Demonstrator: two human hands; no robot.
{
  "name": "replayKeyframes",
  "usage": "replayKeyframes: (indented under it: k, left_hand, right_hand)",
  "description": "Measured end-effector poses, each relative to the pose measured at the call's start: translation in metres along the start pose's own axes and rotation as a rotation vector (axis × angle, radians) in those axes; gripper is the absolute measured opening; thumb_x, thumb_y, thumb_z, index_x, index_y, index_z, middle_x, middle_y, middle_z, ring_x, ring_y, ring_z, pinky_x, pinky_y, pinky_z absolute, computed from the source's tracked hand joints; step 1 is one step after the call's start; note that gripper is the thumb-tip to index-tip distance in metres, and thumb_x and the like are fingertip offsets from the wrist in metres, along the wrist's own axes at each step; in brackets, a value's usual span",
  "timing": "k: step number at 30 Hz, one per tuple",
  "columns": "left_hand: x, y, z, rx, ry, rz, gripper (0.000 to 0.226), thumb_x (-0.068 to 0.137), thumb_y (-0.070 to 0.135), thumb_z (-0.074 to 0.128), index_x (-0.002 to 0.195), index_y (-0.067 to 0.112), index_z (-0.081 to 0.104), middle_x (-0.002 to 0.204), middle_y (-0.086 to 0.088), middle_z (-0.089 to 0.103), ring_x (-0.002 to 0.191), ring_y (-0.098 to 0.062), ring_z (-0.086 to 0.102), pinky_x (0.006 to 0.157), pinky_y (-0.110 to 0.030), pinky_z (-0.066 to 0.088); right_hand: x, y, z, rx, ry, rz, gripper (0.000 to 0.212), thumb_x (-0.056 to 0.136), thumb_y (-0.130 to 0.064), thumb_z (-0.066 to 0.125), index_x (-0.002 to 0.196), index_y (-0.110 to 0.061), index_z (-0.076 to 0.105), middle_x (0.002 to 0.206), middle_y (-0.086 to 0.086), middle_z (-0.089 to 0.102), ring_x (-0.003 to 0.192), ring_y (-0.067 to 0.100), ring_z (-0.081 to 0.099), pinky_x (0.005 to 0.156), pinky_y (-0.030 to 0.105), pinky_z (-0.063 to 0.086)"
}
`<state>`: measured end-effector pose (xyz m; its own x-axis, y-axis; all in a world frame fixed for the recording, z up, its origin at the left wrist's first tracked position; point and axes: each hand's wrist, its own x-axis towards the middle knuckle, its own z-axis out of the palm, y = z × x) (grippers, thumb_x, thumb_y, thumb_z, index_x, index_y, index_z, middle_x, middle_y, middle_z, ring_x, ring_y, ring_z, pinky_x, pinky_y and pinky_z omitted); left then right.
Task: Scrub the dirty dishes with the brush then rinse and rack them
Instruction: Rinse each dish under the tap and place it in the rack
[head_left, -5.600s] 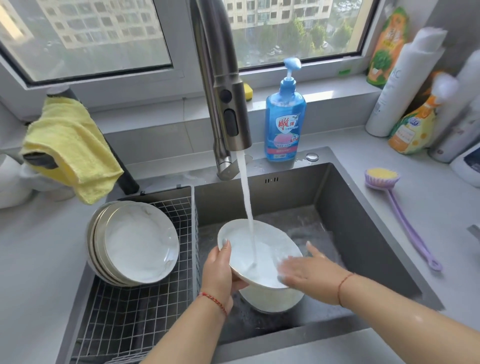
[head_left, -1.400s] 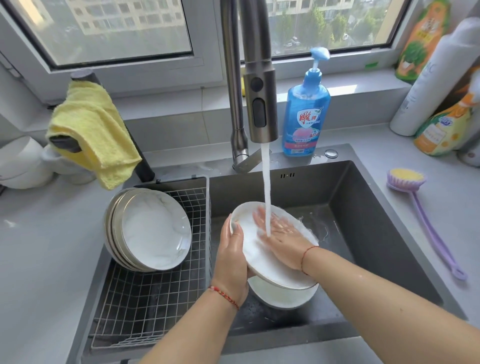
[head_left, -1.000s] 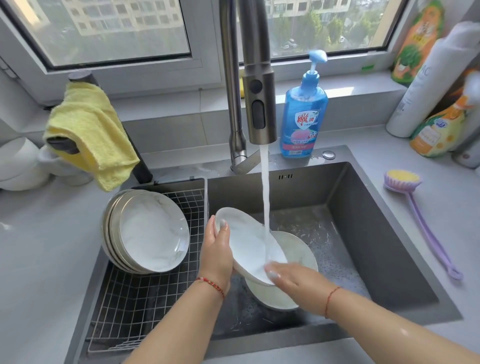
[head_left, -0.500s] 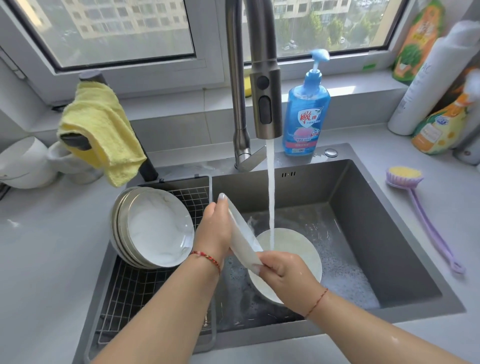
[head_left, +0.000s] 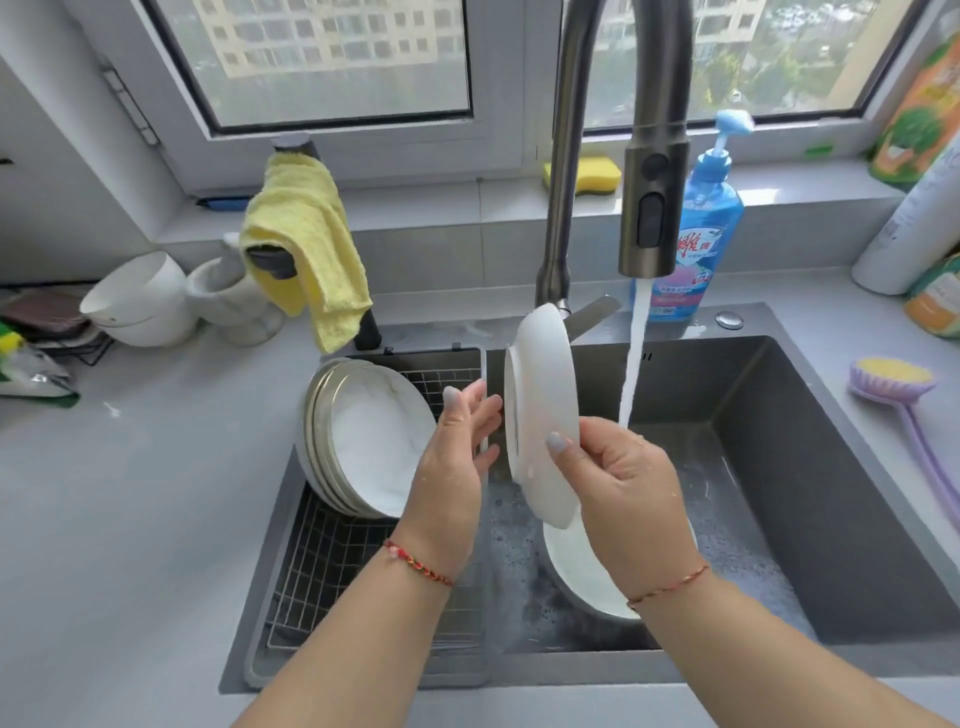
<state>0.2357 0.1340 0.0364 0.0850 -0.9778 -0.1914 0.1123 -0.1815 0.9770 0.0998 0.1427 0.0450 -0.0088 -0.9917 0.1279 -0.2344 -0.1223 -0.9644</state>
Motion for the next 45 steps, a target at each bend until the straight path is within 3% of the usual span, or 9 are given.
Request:
replayKeyframes:
  k: [4,7,9,15,24,30,38,43,45]
  left_hand:
    - [-0.002,-0.007,-0.04,0.047,0.104,0.005,0.076,0.088,0.069,0.024,0.149,0.027,0.039,0.15,0.013,0.044,0.137,0.003,0.038,0.121,-0.034,0.026]
    - [0.001,-0.015,-0.072,0.05,0.191,0.004,0.086,0.08,0.082,0.029,0.149,0.032,0.038,0.153,0.019,0.037,0.14,0.007,0.029,0.123,-0.034,0.017]
    - [0.004,-0.019,-0.09,0.017,0.231,0.012,0.083,0.084,0.076,0.028,0.151,0.028,0.034,0.157,0.016,0.032,0.141,0.007,0.026,0.122,-0.029,0.014]
    - [0.009,-0.018,-0.126,-0.123,0.192,0.06,0.083,0.086,0.066,0.018,0.154,0.018,0.026,0.158,0.01,0.031,0.142,0.003,0.028,0.115,-0.019,0.023]
    - [0.012,-0.022,-0.148,-0.229,0.185,0.046,0.077,0.088,0.063,0.019,0.15,0.02,0.034,0.153,0.009,0.04,0.141,-0.002,0.034,0.123,-0.034,0.02]
    - [0.013,-0.025,-0.155,-0.218,0.201,0.052,0.074,0.087,0.061,0.021,0.148,0.023,0.035,0.151,0.01,0.042,0.138,-0.002,0.038,0.121,-0.034,0.024]
    - [0.014,-0.026,-0.165,-0.223,0.26,0.086,0.057,0.085,0.06,0.026,0.13,0.033,0.048,0.145,0.009,0.049,0.135,-0.004,0.045,0.1,-0.024,0.042]
    - [0.016,-0.028,-0.165,-0.214,0.281,0.085,0.064,0.086,0.059,0.026,0.138,0.026,0.045,0.143,0.007,0.051,0.131,-0.004,0.047,0.097,-0.025,0.044]
    - [0.015,-0.027,-0.163,-0.21,0.296,0.086,0.062,0.086,0.059,0.027,0.135,0.027,0.047,0.141,0.007,0.052,0.13,-0.004,0.048,0.102,-0.03,0.044]
  right_hand:
    - [0.015,-0.022,0.026,0.138,-0.021,0.046,0.025,0.092,-0.021,0.06,0.069,-0.015,0.064,0.07,-0.002,0.06,0.066,0.005,0.054,0.062,0.031,0.049]
    - [0.029,-0.018,0.058,0.091,-0.053,0.047,0.037,0.093,-0.023,0.058,0.07,0.006,0.054,0.071,0.018,0.049,0.065,0.017,0.043,0.061,0.035,0.038]
    - [0.036,-0.013,0.08,0.074,-0.07,0.075,0.042,0.092,-0.021,0.057,0.067,0.01,0.044,0.065,0.017,0.037,0.063,0.019,0.036,0.061,0.031,0.032]
    - [0.051,0.004,0.139,0.01,-0.105,0.245,0.049,0.091,-0.014,0.057,0.054,-0.017,0.025,0.055,-0.004,0.025,0.055,0.014,0.024,0.055,0.028,0.019]
    - [0.058,0.012,0.196,-0.301,-0.162,0.286,0.046,0.096,-0.021,0.049,0.055,-0.015,0.028,0.054,-0.002,0.032,0.051,0.014,0.029,0.052,0.03,0.024]
    - [0.058,0.014,0.23,-0.456,-0.191,0.318,0.04,0.097,-0.021,0.042,0.059,-0.017,0.033,0.057,-0.001,0.039,0.052,0.013,0.034,0.046,0.027,0.023]
    - [0.064,0.018,0.249,-0.49,-0.25,0.42,0.038,0.098,-0.021,0.045,0.062,-0.021,0.034,0.061,-0.008,0.037,0.063,0.016,0.043,0.046,0.022,0.022]
    - [0.066,0.018,0.248,-0.544,-0.31,0.404,0.039,0.096,-0.015,0.042,0.061,-0.024,0.029,0.084,0.003,0.046,0.081,0.019,0.042,0.07,0.026,0.032]
    - [0.067,0.019,0.248,-0.5,-0.332,0.428,0.039,0.099,-0.02,0.04,0.061,-0.021,0.03,0.079,0.004,0.045,0.083,0.02,0.041,0.072,0.027,0.032]
